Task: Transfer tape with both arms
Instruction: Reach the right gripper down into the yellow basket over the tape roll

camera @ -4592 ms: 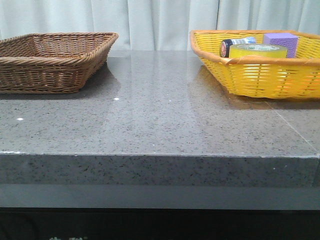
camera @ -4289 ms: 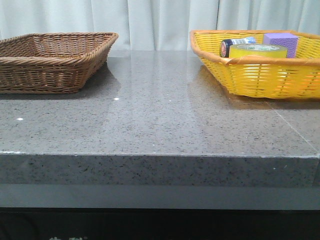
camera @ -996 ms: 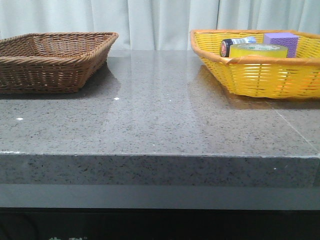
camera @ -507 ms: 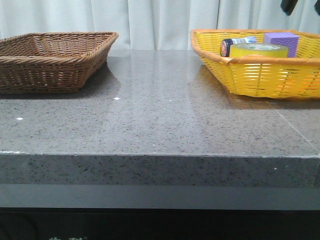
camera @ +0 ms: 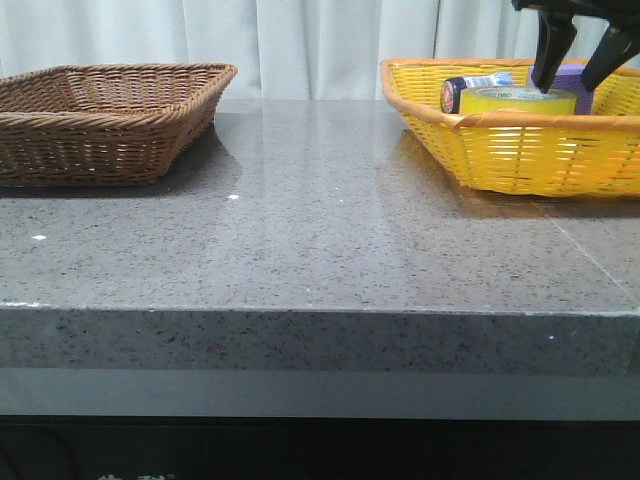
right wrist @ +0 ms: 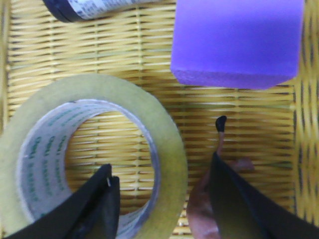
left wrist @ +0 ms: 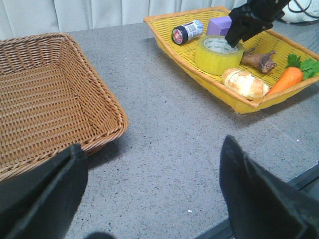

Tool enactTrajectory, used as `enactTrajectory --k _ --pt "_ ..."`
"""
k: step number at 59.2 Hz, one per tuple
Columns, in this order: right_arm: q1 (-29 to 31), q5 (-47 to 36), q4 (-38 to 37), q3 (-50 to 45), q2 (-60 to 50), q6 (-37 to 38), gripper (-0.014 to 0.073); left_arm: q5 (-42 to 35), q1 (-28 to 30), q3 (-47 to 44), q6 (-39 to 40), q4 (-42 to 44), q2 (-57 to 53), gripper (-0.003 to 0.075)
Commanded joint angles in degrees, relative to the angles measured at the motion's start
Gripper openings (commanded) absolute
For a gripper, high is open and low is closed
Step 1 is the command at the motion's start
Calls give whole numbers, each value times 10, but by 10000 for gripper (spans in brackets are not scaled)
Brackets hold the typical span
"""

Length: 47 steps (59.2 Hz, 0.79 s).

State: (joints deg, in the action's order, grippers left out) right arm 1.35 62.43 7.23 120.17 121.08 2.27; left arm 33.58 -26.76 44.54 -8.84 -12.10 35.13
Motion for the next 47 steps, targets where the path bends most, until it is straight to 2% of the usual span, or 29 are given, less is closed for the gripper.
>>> enactTrajectory --k 1,13,25,34,47 --pt "5 -24 5 20 -21 -2 410 -42 -5 20 -1 -10 4 545" --pt "5 -46 5 20 -6 -2 391 -42 -5 20 -1 -10 4 545" --pt "5 -66 16 20 -4 -2 208 -42 -5 20 -1 -10 4 545" --pt "5 -67 23 20 -5 -2 109 -42 -5 20 -1 -10 4 545" --pt "5 -52 25 20 -33 -2 97 -42 -5 20 -1 -10 4 545"
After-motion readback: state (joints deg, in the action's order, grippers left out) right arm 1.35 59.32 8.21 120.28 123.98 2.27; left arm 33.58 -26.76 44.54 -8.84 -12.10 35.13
